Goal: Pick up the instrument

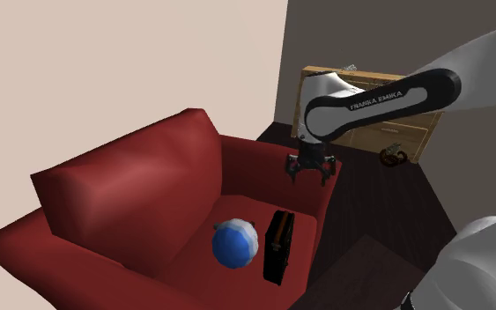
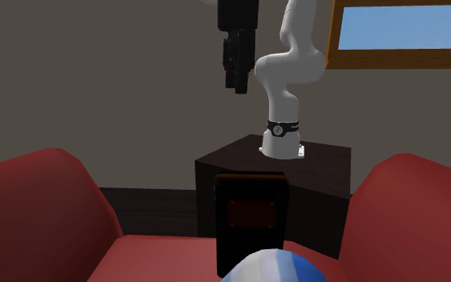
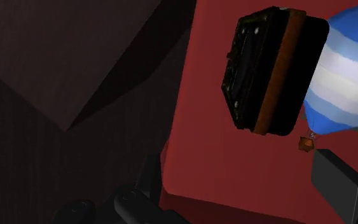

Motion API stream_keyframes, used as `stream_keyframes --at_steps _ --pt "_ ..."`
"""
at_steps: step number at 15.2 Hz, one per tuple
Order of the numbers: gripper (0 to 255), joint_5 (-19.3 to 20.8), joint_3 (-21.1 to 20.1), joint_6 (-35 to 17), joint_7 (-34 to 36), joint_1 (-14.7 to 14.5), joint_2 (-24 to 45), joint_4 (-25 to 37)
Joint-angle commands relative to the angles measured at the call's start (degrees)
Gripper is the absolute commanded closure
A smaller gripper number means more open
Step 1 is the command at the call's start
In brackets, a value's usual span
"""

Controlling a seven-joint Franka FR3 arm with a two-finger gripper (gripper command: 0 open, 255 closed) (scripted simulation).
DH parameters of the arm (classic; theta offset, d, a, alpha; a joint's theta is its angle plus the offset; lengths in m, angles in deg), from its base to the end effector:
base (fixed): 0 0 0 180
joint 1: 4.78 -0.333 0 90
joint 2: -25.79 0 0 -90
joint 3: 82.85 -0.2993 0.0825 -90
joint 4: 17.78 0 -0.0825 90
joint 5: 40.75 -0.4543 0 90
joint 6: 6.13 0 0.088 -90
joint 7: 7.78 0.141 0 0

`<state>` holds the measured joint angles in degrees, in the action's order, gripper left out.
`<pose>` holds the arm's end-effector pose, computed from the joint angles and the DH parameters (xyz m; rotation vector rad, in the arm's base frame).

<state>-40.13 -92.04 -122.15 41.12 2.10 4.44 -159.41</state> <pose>0.4789 0.0133 0.3348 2.7929 -1.2158 -0.0646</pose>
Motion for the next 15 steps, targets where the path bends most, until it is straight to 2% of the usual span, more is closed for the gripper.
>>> stream_keyframes --at_steps 1,6,11,15 --pt "0 -0.3 -1.3 -2.9 6.6 1.0 4.4 0.4" --pt "0 -0.1 -2.7 -9.2 21.3 3.1 16.0 2.9" --pt "0 0.1 -2.0 -14.8 34.8 4.2 27.6 6.5" --pt "0 0.6 -1.5 -17.7 36.6 4.0 30.9 6.6"
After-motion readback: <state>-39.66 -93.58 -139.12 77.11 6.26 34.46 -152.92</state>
